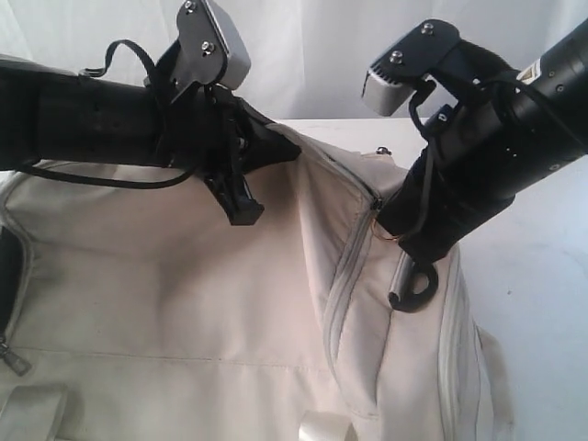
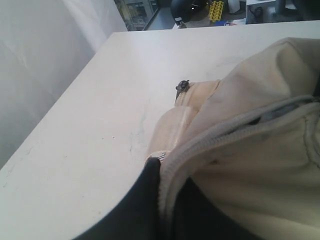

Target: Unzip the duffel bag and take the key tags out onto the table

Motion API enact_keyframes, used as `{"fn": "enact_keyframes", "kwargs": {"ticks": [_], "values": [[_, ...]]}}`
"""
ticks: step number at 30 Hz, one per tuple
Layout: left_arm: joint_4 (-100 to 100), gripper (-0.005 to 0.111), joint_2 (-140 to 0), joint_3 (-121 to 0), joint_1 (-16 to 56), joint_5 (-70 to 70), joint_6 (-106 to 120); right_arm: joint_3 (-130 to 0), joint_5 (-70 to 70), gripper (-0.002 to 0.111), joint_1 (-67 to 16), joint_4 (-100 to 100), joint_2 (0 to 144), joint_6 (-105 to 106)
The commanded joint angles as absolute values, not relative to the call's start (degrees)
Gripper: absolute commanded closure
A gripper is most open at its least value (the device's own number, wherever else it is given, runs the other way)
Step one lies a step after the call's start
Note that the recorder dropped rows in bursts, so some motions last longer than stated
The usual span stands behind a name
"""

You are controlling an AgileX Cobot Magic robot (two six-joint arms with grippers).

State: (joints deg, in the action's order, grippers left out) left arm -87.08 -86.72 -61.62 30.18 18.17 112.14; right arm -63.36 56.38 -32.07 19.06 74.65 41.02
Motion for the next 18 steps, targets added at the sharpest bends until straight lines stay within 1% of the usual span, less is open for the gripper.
{"fn": "enact_keyframes", "kwargs": {"ticks": [1, 3, 5, 7, 11, 12, 13, 14, 18], "values": [[-97.6, 0.107, -83.3, -63.7, 28.1, 9.6, 114.1, -62.2, 64.8, 0.108, -31.9, 14.5, 75.0, 40.2], [-95.4, 0.105, -83.3, -63.7, 28.1, 16.7, 114.1, -62.2, 60.5, 0.108, -31.9, 14.5, 75.0, 40.2], [-92.8, 0.097, -83.3, -63.7, 28.1, 20.4, 113.7, -62.2, 57.4, 0.108, -31.9, 14.5, 75.0, 40.2], [-89.9, 0.085, -83.3, -63.7, 28.1, 23.0, 111.3, -62.2, 55.6, 0.108, -31.9, 14.7, 75.0, 40.2], [-77.7, 0.051, -83.3, -63.7, 28.1, 24.5, 105.8, -62.2, 53.9, 0.108, -31.9, 15.3, 75.0, 40.2], [-75.0, 0.045, -83.3, -63.7, 28.1, 24.5, 104.7, -62.2, 53.6, 0.108, -31.9, 15.6, 75.0, 40.2], [-73.5, 0.04, -83.3, -63.7, 28.1, 25.0, 104.1, -62.2, 53.4, 0.108, -31.9, 15.8, 75.0, 40.2], [-72.6, 0.038, -83.3, -63.7, 28.1, 26.0, 103.9, -62.2, 53.0, 0.108, -31.9, 15.8, 75.0, 40.2], [-72.0, 0.041, -83.4, -63.7, 28.1, 33.1, 107.1, -62.2, 52.3, 0.108, -31.9, 17.1, 75.0, 40.3]]}}
